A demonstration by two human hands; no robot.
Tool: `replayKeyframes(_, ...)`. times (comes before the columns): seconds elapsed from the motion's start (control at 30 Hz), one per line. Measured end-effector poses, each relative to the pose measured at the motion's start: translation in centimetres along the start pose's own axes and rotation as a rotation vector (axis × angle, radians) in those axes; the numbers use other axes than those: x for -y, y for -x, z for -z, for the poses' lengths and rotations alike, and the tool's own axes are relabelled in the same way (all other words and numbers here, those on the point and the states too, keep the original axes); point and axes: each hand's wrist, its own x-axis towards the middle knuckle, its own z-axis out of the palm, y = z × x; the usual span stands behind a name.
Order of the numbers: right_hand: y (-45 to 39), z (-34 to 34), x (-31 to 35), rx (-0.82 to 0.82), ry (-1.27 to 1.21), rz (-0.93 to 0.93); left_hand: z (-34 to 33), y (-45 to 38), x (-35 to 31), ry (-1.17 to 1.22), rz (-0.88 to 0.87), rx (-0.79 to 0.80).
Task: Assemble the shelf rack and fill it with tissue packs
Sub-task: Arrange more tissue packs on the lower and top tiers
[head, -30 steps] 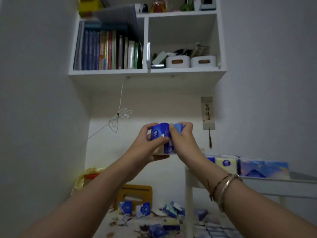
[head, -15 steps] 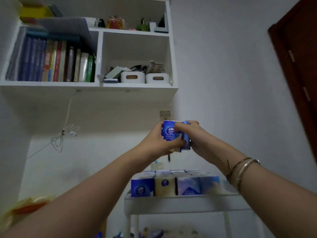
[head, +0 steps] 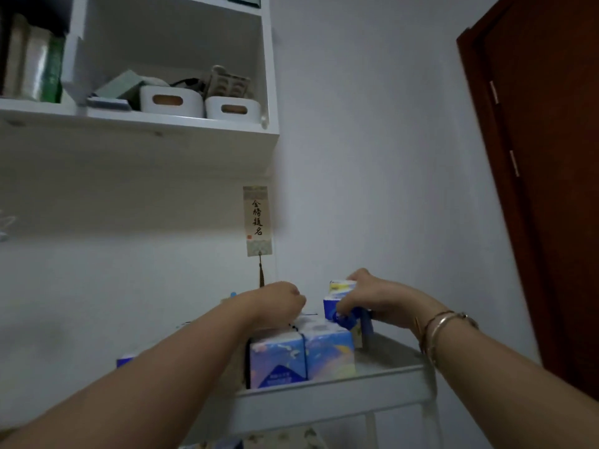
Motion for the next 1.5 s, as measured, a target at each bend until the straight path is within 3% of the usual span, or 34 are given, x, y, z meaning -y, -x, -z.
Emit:
replayKeyframes(0.13,-1.4,-1.3,-0.9,0.103,0.168,-0.022,-1.1,-0.7,1.2,-0.156,0.027,0.149)
replayKeyframes(0.37,-3.7,-1.4,-1.4,0.194,0.820,0.046,-1.1,-1.0,1.3,-0.182,0.020,0.188)
replayKeyframes(0.47,-3.9,-1.5,-1.6,0.167,0.904,0.094,-1.1,-1.0,1.6,-0.235,0.000,0.207)
replayKeyframes(0.57,-4.3,-1.6,-2.3,0.094,0.834,0.150,-1.3,-1.0,1.7,-0.205,0.003,0.184)
replayKeyframes(0.67,-4.1,-1.7,-2.5,0.115,0.802,0.082,-1.4,-0.9,1.5,-0.125,0.021,0.156)
replayKeyframes(0.87,-2.0,-1.7,-1.2,0.023,0.761,0.085,-0.8,-0.3,1.3,0.052,0.008,-0.141)
replayKeyframes(1.0,1.2,-1.4,1.8,-0.034,0.671,0.192,1.4,1.4,1.8,0.129,0.018,-0.245)
replayKeyframes(1.13,4.4,-2.7,6.2,-0.111,0.406,0.369,4.0,5.0,3.5,0.181,0.042,-0.295)
replayKeyframes(1.23,6.5,-5.4,9.4,-0.100,0.269,0.457,5.7,8.9,5.8,0.244,0.093,-0.363)
replayKeyframes(1.5,12.7,-17.8,14.4,0.049,0.250,0.628,6.7,20.6,15.7,0.309,0.262,-0.473)
